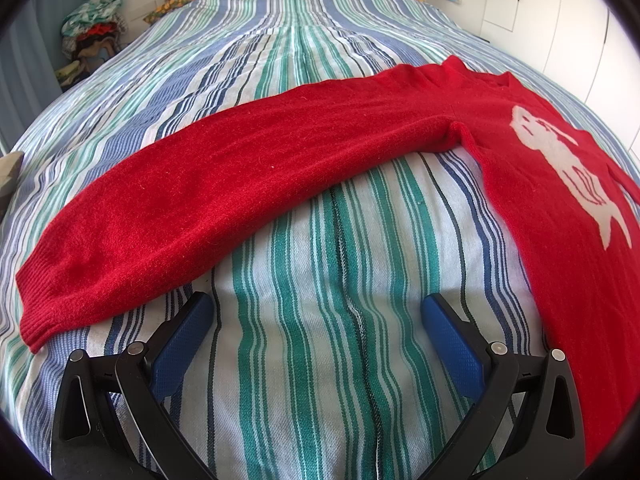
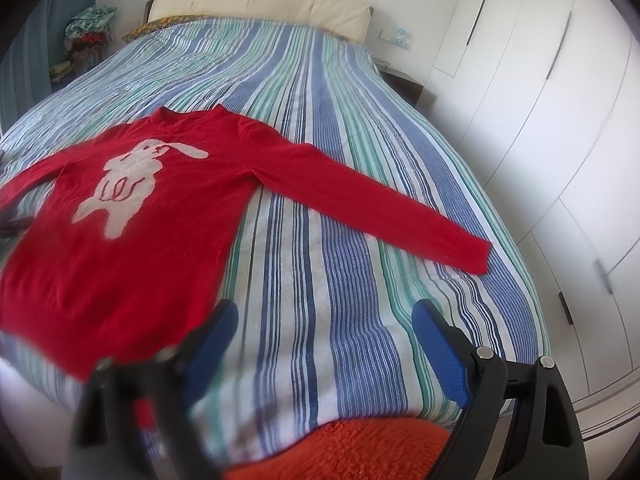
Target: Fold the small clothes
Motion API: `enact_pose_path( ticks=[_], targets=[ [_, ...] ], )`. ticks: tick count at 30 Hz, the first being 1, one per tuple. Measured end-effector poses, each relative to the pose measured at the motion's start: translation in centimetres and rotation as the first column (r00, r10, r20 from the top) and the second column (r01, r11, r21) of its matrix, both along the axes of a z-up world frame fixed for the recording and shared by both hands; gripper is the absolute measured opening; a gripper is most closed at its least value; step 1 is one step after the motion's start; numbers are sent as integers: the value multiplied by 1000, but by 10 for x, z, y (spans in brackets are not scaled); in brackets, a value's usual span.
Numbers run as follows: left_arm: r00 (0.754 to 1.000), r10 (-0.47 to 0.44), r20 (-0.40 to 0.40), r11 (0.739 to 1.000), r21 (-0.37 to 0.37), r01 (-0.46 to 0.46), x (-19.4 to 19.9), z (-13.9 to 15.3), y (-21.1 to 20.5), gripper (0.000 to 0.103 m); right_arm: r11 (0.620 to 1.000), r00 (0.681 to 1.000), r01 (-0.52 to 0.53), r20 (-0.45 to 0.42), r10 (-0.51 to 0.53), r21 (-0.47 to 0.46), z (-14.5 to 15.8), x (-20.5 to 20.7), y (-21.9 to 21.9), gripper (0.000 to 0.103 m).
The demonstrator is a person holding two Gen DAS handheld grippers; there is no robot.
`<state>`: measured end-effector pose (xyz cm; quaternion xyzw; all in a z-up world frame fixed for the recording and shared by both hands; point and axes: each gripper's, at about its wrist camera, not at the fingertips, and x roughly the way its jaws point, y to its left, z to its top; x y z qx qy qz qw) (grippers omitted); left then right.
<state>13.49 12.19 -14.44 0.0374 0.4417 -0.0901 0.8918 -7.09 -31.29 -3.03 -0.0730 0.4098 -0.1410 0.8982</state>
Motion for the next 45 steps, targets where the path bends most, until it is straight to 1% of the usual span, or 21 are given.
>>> enact_pose_path(
  ticks=[45],
  targets=[
    [1000,0,0,1000,0,0,0,0,0,103,1000,1000,2,-8,-2,8,0,2,-1,88]
  ],
)
